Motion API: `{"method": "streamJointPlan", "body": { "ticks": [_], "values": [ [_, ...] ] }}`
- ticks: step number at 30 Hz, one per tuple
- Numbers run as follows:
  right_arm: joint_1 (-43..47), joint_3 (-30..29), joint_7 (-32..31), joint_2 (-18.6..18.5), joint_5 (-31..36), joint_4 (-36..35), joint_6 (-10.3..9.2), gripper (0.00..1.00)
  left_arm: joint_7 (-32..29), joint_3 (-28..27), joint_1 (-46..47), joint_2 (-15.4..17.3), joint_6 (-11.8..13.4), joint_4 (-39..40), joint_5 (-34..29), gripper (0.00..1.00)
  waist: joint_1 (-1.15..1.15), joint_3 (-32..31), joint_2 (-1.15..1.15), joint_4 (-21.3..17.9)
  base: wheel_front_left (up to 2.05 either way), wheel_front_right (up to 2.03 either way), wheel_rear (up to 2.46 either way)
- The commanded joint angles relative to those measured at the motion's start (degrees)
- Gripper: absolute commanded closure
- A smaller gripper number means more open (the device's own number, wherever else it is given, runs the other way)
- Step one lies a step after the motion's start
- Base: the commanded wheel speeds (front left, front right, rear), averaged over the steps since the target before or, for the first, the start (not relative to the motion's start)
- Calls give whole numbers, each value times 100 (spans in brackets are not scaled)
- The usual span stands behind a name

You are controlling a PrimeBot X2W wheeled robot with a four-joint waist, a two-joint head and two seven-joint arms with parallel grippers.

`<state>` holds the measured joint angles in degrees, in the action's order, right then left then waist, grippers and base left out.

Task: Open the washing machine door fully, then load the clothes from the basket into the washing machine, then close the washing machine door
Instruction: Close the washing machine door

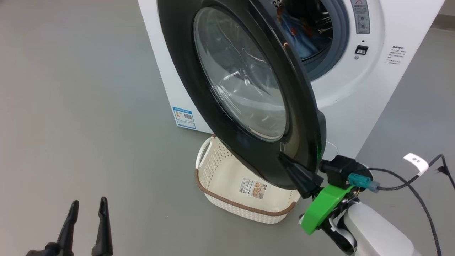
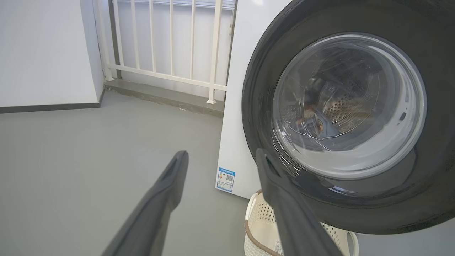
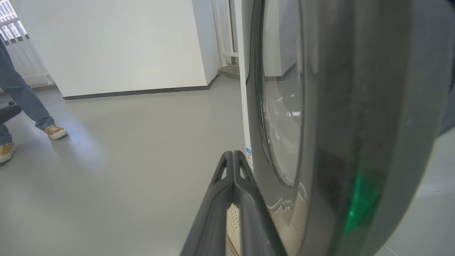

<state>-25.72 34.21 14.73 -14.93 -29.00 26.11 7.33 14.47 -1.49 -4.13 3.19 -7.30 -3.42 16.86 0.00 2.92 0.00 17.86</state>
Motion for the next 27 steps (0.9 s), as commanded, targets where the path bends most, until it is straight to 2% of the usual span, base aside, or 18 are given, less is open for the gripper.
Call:
{"method": "streamJointPlan", "body": {
  "ticks": [1, 27],
  "values": [
    [-156, -31, 27, -12, -72, -40, 16, 100, 52, -170, 257, 69, -19, 151, 47, 0, 0, 54, 0, 34, 0, 0, 0],
    [-887, -1309, 27, -405, 32, 350, 16, 100, 52, -59, 642, 53, -19, 256, 67, 0, 0, 895, 0, 68, 0, 0, 0]
  ]
}}
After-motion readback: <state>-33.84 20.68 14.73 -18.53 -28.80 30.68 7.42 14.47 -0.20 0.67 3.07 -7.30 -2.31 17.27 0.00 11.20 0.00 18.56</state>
